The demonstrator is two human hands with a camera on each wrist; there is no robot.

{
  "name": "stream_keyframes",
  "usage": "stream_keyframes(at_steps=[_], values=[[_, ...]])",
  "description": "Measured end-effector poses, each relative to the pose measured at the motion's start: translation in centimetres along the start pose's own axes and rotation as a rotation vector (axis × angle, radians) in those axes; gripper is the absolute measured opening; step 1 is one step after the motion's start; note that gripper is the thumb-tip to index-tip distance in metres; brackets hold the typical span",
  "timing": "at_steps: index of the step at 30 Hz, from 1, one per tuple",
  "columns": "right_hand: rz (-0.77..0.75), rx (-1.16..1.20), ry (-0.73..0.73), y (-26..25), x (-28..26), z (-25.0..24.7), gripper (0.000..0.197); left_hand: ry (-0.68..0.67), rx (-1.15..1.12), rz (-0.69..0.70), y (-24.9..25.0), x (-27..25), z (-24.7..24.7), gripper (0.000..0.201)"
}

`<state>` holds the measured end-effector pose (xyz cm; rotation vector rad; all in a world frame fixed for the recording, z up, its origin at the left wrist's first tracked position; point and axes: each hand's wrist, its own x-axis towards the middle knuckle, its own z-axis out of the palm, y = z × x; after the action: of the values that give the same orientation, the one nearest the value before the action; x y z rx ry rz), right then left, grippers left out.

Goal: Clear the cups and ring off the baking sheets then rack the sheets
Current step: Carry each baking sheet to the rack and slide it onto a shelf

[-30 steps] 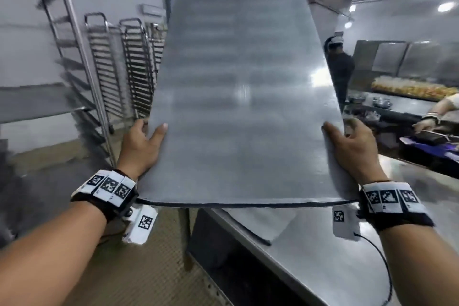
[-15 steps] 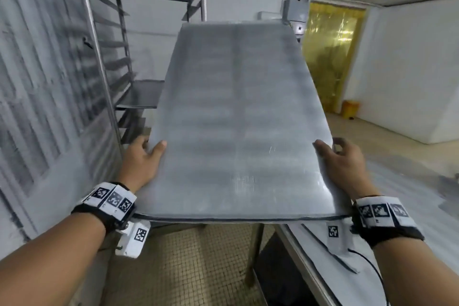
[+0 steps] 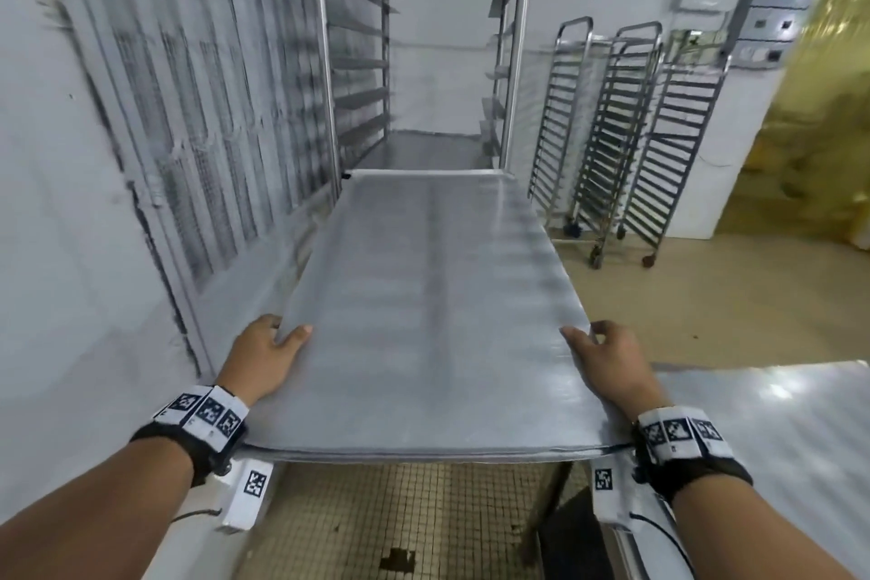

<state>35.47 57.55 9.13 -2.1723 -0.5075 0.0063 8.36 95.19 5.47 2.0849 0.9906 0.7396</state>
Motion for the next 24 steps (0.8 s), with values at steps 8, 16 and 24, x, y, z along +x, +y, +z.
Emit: stream_keyframes(at_steps=[8, 16, 24], values=[[0.023, -0.067, -0.118, 3.7, 0.0, 2.2, 0.041, -0.023, 0.103, -0.066, -2.6, -2.4, 1.4, 0.05], [0.06, -0.043, -0.148, 4.0, 2.9, 5.2, 0.042, -0.047, 0.133, -0.08, -3.2, 0.6, 1.4, 0.042], [0.087, -0.049, -0.12, 1.0, 7.6, 9.8, 0.039, -0.092, 0.056, -0.033, -5.1, 9.6, 2.1, 0.03]])
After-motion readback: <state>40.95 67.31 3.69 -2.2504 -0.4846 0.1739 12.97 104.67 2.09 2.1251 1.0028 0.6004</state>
